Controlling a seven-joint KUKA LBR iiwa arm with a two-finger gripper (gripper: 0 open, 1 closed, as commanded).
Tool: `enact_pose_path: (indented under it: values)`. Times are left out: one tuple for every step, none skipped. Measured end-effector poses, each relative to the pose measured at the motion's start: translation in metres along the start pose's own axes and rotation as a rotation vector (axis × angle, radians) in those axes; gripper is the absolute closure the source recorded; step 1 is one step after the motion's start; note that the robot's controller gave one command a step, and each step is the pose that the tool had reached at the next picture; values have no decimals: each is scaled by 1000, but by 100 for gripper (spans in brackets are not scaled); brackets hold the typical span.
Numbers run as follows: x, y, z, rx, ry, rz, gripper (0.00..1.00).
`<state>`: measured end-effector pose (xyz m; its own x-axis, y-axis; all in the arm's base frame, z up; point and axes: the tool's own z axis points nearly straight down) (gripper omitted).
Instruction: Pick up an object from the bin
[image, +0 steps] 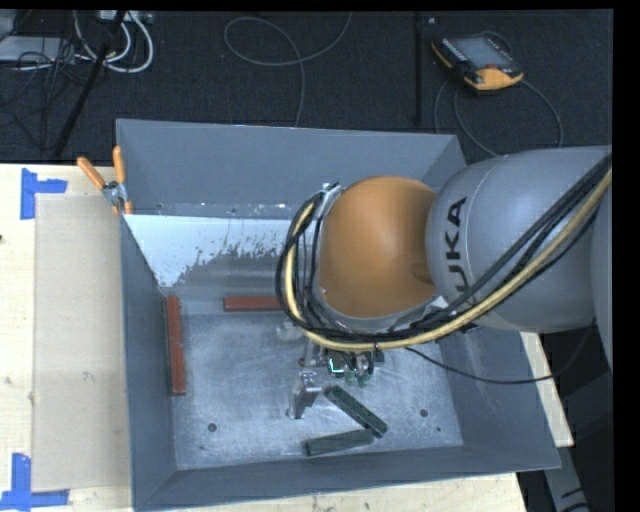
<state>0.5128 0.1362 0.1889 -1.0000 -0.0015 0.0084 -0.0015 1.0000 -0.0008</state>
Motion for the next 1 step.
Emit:
enact_pose_path:
  values:
    - [-1, 0, -2, -1, -4, 1, 0]
